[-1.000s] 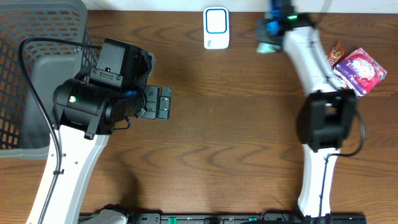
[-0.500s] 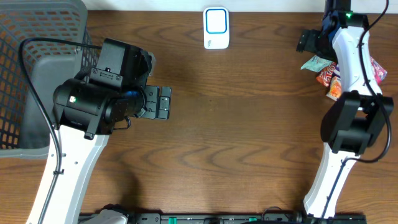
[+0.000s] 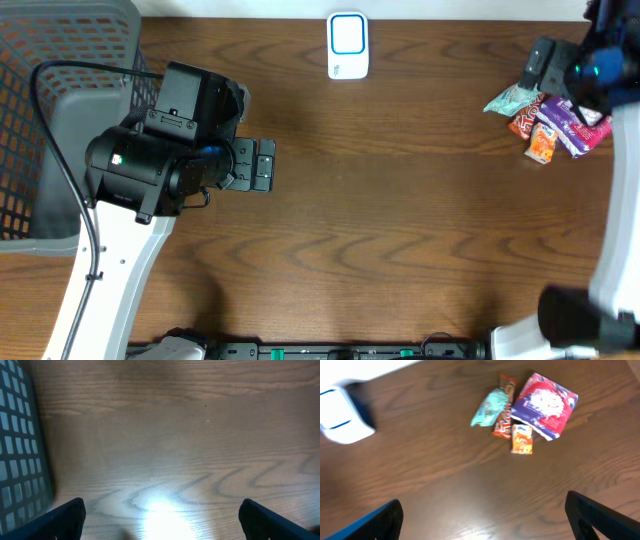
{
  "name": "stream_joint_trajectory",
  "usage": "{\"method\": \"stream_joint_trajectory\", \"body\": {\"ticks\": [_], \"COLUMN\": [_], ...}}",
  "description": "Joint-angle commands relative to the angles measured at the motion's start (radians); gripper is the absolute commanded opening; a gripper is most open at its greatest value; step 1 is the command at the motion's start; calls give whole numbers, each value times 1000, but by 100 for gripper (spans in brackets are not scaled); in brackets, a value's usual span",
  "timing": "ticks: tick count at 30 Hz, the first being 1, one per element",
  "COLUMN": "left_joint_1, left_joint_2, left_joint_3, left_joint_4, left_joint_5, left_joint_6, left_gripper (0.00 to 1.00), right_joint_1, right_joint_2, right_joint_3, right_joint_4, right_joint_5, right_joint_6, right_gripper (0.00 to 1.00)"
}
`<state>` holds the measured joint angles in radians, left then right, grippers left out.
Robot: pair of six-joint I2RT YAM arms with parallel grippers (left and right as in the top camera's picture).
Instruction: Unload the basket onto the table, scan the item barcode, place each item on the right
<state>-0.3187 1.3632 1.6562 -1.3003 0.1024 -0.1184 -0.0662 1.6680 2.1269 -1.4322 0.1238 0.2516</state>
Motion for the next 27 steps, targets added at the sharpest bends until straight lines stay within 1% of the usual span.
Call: {"method": "stream_joint_trajectory", "body": {"ticks": [1, 7, 10, 13, 16, 27], "left_joint_1": [1, 1, 1, 1, 1, 1], "left_joint_2": [-5, -5, -5, -5, -5, -5], "left_joint_3": [1, 1, 1, 1, 1, 1], "left_joint_4": [-1, -1, -1, -1, -1, -1], "left_joint_5": [2, 2, 2, 2, 2, 2], "left_joint_6": [6, 6, 6, 6, 6, 6], "left_gripper": [98, 98, 98, 98, 98, 98], "right_joint_1": [68, 210, 253, 271, 271, 271], "right_joint_2": [-109, -306, -359, -376, -374, -374], "right_joint_3": [-106, -356, -428, -455, -455, -455], "right_joint_4": [-10, -9, -39, -92, -185, -193], "right_joint_5": [-10, -31, -78, -126, -137, -137], "right_joint_6": [2, 15, 18, 17, 17, 17], "right_gripper": [99, 99, 99, 99, 99, 99]}}
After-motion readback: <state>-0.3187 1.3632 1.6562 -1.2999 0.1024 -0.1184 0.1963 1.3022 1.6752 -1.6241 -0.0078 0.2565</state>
